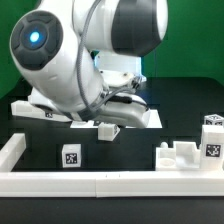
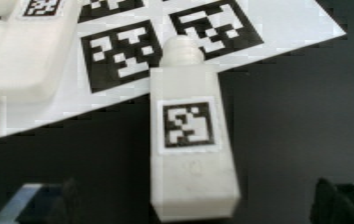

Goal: Assemble chair

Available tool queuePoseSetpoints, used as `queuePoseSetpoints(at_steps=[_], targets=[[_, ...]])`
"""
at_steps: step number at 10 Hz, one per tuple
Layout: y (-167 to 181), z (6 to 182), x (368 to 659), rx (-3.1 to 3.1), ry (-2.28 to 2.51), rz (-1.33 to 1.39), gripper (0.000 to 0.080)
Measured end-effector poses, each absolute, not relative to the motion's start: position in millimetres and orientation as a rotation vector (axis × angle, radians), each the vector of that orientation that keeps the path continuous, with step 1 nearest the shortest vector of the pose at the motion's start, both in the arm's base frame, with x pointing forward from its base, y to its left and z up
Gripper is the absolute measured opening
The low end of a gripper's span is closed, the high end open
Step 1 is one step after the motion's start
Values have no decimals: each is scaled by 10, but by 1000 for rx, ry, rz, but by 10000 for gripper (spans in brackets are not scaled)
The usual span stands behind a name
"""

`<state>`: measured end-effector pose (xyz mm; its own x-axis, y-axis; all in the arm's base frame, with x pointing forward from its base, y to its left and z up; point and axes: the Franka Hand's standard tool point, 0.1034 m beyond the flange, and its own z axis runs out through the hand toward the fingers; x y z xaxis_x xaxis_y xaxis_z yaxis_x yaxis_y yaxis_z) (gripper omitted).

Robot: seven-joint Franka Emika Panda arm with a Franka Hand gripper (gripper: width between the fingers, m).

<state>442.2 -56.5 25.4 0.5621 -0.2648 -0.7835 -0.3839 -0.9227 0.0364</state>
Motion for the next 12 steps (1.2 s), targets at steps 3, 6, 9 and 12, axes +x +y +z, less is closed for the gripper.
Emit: queuePoseSetpoints(at_steps=[3,6,9,12], targets=[[-432,54,4213,-2629,606,1364,649],[-449,52,4200,-2625,609,1366,548],[-421,150,4302,-2648,600,1331,282],[-90,861,4643,-2748,592,1136,282]])
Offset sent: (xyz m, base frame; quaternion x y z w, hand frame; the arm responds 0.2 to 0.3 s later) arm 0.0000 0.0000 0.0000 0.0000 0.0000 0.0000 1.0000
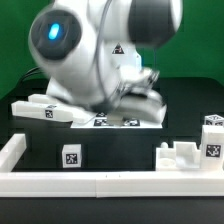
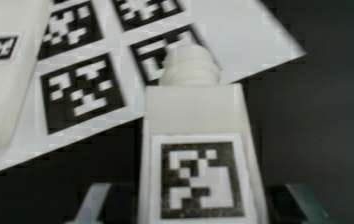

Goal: Assemble chair

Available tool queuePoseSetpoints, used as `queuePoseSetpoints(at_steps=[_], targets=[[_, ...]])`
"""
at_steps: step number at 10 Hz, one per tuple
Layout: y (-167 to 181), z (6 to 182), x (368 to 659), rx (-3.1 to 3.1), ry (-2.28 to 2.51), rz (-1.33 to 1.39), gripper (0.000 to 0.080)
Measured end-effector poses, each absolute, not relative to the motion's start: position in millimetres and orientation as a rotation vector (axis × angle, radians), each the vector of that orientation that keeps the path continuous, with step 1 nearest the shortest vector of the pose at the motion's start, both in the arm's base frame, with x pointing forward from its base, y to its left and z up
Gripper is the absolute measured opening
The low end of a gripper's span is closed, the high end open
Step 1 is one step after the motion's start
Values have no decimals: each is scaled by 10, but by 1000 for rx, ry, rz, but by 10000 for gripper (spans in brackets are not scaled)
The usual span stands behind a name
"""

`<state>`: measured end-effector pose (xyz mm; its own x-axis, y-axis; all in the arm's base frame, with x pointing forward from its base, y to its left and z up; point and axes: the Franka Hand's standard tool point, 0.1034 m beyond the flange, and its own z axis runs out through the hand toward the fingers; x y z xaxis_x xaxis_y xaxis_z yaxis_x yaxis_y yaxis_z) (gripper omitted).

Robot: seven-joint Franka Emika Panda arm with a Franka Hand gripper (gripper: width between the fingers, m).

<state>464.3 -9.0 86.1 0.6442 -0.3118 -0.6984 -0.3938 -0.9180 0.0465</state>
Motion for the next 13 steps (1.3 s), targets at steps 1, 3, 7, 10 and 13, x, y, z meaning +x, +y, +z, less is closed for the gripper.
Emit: queuePoseSetpoints(at_steps=[1,3,7,10,13], targets=[[-98,1102,4810,-2829,518,1050,282],[-109,1085,4904,-2964,465,774,282],[-33,1221,5390,-3058,378,272,284],[61,1262,5506,-3113,211,-167,284],[159,1167,5503,-3107,194,-514,284]])
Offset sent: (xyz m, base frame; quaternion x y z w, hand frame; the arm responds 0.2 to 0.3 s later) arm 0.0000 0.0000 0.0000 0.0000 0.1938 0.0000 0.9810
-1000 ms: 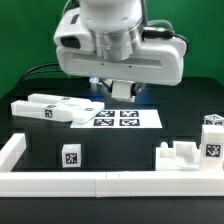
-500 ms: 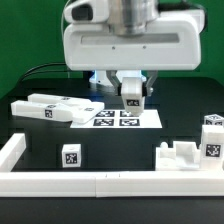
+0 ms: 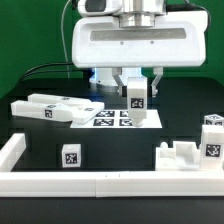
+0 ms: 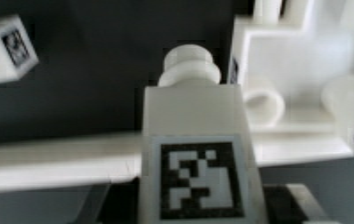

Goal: Assemble chair

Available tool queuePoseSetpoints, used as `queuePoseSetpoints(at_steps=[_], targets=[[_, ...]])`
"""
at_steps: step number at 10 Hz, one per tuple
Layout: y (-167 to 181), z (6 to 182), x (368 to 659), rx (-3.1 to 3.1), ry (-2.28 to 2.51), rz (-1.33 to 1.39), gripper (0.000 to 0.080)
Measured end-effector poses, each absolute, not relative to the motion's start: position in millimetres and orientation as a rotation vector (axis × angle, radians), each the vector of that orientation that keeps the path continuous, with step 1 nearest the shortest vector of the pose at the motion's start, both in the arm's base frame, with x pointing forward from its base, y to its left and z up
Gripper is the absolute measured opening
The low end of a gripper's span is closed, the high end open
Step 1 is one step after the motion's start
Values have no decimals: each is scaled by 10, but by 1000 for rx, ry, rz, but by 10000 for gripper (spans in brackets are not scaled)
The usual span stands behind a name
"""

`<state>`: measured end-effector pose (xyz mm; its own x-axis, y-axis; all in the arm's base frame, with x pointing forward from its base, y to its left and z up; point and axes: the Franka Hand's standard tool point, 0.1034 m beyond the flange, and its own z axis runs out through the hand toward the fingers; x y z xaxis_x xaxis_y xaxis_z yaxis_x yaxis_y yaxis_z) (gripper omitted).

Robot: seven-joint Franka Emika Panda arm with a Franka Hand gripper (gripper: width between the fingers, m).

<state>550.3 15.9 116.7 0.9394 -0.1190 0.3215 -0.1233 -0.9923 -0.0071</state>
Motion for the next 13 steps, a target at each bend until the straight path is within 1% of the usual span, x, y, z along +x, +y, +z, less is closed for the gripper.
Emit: queuePoseSetpoints(at_steps=[1,2,3,4,7,9,13], targets=[[288,1170,5557,3083,-168,530,284],[346,1266,5756,3081,-174,584,284],[381,1283,5889,3070,-172,638,284],[393,1236,5893,3059,-160,665,284],[385,1220,5878,3058,-157,661,284],[418,1069,5923,3023,-126,741,284],[412,988,6009,3006,-107,765,284]])
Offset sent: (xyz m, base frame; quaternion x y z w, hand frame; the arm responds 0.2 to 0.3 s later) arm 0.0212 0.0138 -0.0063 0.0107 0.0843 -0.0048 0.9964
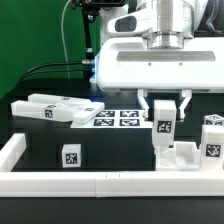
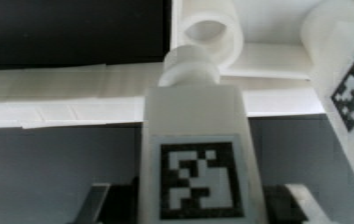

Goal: Assemble chair

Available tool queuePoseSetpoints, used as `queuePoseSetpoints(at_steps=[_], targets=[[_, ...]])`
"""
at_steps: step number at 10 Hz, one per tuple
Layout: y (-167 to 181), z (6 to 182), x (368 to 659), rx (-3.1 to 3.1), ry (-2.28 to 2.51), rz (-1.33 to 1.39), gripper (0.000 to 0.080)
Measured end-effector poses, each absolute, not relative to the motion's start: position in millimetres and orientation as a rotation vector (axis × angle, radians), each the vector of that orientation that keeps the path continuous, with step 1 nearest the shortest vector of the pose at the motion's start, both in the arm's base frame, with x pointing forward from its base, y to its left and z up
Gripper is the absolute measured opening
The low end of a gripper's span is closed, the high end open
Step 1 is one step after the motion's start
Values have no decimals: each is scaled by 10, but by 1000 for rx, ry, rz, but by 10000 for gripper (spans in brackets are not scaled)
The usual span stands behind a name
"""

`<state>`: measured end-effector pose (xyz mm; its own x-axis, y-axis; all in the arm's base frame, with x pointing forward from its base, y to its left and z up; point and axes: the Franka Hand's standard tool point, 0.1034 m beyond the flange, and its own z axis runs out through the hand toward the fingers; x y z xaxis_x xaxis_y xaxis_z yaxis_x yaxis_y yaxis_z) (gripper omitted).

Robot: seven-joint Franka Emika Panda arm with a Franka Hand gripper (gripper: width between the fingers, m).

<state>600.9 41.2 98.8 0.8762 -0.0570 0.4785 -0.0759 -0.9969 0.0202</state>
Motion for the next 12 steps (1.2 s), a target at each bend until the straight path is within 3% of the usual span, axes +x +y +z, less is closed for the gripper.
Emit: queuePoseSetpoints(at_steps=[9,12], targets=[[535,734,5960,3013,-73,728,284],[544,733,5978,2987,-59,806,284]])
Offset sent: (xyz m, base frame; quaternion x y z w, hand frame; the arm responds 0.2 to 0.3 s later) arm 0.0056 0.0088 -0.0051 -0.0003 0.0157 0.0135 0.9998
